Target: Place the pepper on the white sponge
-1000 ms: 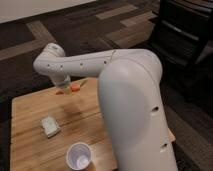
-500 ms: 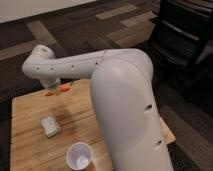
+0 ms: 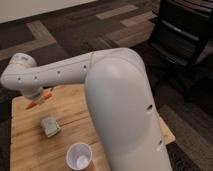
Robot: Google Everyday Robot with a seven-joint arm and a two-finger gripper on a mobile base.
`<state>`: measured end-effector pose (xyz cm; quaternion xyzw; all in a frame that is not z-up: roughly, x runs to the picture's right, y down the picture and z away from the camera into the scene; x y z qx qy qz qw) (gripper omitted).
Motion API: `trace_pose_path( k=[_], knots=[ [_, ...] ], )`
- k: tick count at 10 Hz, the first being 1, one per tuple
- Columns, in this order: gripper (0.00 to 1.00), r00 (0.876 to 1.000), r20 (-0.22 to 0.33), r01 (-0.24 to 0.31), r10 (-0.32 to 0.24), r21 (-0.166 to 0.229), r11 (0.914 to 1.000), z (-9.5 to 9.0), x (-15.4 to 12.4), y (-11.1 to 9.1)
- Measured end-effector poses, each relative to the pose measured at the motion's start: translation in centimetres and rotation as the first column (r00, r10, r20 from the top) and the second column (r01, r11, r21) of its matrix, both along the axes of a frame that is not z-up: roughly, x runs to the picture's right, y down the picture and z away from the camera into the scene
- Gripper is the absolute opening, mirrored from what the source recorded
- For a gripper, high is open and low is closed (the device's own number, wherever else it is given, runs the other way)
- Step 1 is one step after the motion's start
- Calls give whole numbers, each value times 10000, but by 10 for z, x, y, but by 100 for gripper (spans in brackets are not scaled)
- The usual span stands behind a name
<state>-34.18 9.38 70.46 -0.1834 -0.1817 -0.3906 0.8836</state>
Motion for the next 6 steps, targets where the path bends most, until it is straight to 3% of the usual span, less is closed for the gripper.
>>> trace_pose_path(
  k=[3, 6],
  knots=[
    [0, 9928, 337, 1161, -1154, -219, 9930, -7, 16, 30],
    [0, 9896, -18, 1439, -1441, -460, 9885, 8, 39, 46]
  ],
)
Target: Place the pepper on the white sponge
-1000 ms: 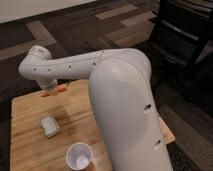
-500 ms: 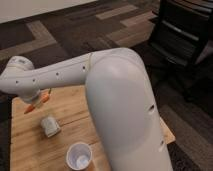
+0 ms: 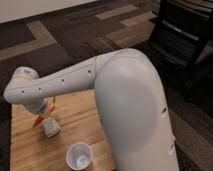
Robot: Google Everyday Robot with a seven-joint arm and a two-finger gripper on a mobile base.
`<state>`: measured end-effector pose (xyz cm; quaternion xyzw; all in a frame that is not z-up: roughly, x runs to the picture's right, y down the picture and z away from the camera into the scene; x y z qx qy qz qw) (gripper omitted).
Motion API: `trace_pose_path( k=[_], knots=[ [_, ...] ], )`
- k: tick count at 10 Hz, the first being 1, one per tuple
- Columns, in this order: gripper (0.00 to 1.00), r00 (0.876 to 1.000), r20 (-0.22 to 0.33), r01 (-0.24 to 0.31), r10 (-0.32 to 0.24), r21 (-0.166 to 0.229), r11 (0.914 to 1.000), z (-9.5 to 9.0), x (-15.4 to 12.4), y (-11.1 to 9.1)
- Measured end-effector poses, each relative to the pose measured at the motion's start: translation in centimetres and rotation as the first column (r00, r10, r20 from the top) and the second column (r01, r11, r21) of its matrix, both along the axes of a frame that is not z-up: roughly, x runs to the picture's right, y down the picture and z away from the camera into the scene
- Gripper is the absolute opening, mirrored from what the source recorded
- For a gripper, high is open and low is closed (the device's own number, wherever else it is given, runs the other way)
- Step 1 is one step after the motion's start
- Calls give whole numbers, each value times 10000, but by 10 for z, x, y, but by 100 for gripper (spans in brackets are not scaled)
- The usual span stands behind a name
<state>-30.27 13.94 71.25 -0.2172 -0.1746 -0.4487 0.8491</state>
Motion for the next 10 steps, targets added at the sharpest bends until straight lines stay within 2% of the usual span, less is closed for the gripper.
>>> trace_pose_path(
  k=[3, 6, 10],
  knots=[
    [0, 9995, 239, 189, -189, 2, 9998, 12, -5, 8],
    [0, 9976, 502, 474, -483, 188, 9987, 16, -13, 14],
    [0, 9983, 214, 543, -550, 306, 9981, 14, -3, 36]
  ],
)
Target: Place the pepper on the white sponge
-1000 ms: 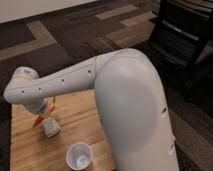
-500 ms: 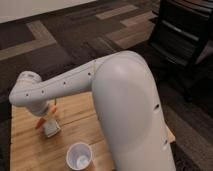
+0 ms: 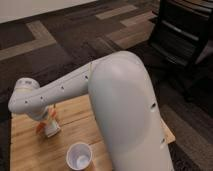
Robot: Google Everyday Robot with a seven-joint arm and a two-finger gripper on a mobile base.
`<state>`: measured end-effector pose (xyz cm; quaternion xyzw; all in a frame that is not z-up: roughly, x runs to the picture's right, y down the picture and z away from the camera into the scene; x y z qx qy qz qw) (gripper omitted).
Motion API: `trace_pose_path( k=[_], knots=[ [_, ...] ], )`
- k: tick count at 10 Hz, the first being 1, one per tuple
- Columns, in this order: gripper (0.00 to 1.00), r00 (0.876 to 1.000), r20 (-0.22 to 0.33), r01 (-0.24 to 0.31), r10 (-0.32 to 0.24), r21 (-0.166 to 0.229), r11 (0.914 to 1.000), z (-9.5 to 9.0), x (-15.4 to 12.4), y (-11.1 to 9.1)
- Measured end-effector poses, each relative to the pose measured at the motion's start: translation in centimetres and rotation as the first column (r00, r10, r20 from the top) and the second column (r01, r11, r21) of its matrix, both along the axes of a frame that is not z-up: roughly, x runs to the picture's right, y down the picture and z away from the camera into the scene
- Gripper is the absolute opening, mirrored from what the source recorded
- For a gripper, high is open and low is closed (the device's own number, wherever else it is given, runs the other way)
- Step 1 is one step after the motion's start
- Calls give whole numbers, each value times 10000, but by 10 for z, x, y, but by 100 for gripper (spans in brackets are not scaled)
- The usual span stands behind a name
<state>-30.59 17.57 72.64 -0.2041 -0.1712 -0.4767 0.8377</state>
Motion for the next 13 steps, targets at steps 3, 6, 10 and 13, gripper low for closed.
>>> trace_pose_path(
  k=[3, 6, 10, 13],
  knots=[
    [0, 10000, -33, -39, 39, -142, 9999, 1, -1, 13],
    [0, 9999, 121, -27, 29, -93, 10000, 6, -8, 12],
    [0, 10000, 77, 15, -13, -169, 9999, 11, -7, 19],
    [21, 9998, -137, -162, 158, -316, 9994, 13, -5, 18]
  ],
)
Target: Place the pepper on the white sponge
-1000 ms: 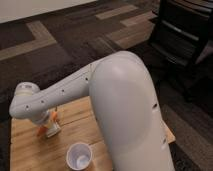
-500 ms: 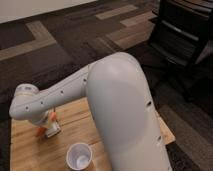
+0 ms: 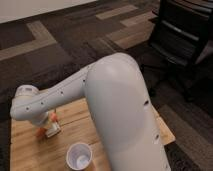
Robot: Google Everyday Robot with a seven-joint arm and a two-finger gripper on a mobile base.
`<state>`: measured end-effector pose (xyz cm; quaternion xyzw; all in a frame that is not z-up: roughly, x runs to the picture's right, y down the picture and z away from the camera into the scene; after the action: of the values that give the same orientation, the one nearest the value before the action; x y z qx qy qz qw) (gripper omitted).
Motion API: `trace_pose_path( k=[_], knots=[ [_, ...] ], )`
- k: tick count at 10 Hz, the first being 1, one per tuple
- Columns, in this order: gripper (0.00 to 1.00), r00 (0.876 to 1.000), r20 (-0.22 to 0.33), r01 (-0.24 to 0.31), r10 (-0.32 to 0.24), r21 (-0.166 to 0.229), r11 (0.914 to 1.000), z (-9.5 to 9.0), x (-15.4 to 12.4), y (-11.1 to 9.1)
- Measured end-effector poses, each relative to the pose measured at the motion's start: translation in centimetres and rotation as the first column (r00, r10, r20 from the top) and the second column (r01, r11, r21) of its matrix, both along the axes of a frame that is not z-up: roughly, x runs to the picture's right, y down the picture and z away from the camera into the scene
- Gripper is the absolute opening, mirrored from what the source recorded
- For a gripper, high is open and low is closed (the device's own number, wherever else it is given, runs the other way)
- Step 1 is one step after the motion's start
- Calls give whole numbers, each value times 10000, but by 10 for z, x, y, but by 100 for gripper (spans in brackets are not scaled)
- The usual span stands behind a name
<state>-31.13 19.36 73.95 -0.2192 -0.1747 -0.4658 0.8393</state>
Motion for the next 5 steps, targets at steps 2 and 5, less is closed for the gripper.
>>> trace_pose_path(
  k=[2, 5],
  knots=[
    [47, 10000, -48, -10, 10, -128, 9999, 0, 0, -1],
    [77, 10000, -80, -9, 8, -176, 9998, 1, 0, -2]
  ],
)
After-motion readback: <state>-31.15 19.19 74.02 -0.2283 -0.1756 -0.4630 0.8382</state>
